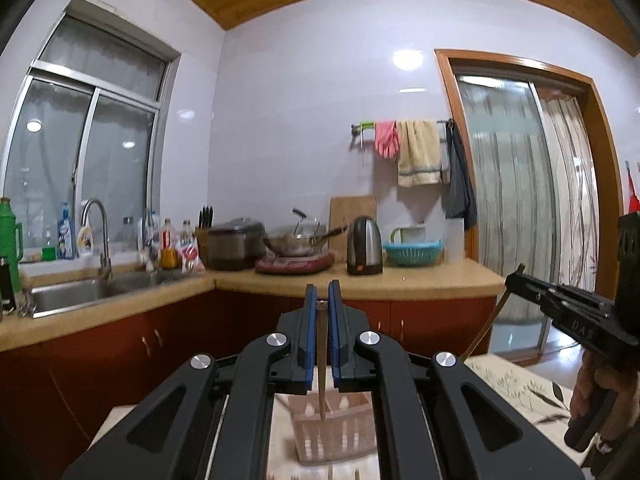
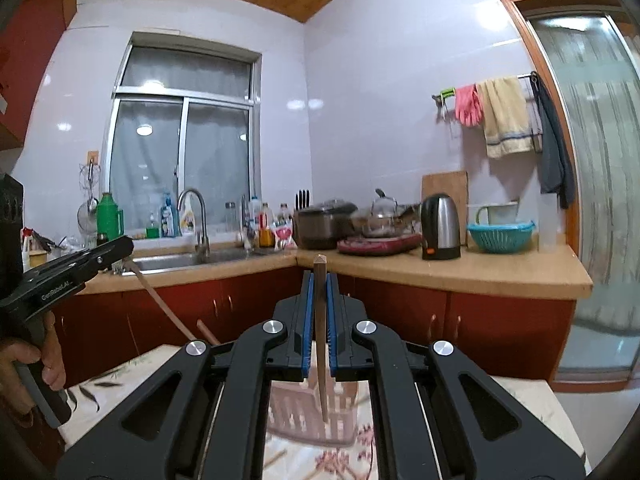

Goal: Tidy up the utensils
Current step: 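Lift the chopstick upright with the right gripper over the caddy, then release the chopstick into the caddy by opening the right gripper, then withdraw the right gripper from the caddy toward the loose chopsticks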

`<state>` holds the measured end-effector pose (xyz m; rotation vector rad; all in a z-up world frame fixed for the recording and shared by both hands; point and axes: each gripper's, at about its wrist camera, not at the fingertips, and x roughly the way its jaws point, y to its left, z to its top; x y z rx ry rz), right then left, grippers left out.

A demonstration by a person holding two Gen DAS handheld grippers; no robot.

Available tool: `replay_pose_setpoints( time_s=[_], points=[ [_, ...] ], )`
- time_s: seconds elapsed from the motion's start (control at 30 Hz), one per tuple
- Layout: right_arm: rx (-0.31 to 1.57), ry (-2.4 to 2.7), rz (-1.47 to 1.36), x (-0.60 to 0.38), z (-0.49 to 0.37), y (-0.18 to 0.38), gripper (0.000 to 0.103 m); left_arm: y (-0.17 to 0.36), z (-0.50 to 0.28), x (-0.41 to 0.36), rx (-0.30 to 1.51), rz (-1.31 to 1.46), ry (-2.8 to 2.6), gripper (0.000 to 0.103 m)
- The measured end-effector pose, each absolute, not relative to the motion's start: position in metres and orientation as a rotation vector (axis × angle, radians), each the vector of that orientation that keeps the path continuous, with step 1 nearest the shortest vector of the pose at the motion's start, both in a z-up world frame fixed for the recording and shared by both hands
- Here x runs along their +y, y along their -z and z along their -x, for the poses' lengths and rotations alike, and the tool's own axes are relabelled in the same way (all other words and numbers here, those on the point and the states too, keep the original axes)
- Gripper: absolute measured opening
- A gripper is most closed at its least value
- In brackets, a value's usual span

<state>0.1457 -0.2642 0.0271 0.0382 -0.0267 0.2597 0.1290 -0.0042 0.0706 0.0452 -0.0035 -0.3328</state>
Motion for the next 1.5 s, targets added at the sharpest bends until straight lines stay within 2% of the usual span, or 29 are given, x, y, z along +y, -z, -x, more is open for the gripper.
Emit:
replay_pose_setpoints(
  time_s=[0.23, 0.73, 0.77, 0.83, 0.87, 0.9, 0.97, 1.03, 1.2, 1.5],
  points=[
    [-0.025, -0.278, -0.069, -0.267, -0.191, -0.025, 0.006, -0.060, -0.173, -0.014, -0.003, -0.029, 0.321, 0.007],
    [0.179, -0.272, -0.079, -0.258, -0.249, 0.050, 0.006, 0.013, -0.223, -0.020, 0.214, -0.009, 0.318, 0.007],
    [0.189, -0.274, -0.076, -0.258, -0.250, 0.052, 0.007, 0.015, -0.222, -0.020, 0.220, -0.008, 0.323, 0.009],
    [0.190, -0.265, -0.074, -0.257, -0.248, 0.054, 0.009, 0.016, -0.221, -0.021, 0.226, -0.012, 0.320, 0.026],
    [0.195, -0.262, -0.070, -0.257, -0.246, 0.054, 0.014, 0.016, -0.219, -0.020, 0.225, -0.010, 0.315, 0.040],
    [0.194, -0.259, -0.068, -0.257, -0.244, 0.054, 0.019, 0.017, -0.217, -0.019, 0.224, -0.005, 0.313, 0.047],
    [0.179, -0.245, -0.062, -0.259, -0.236, 0.053, 0.034, 0.017, -0.213, -0.016, 0.229, 0.003, 0.314, 0.049],
    [0.173, -0.234, -0.054, -0.260, -0.229, 0.051, 0.037, 0.018, -0.208, -0.014, 0.236, 0.000, 0.307, 0.055],
    [0.169, -0.216, -0.062, -0.270, -0.208, 0.045, 0.041, 0.021, -0.196, -0.010, 0.258, 0.003, 0.293, 0.064],
    [0.186, -0.171, -0.045, -0.285, -0.165, 0.054, 0.042, 0.034, -0.162, -0.010, 0.297, -0.023, 0.272, 0.065]
  ],
)
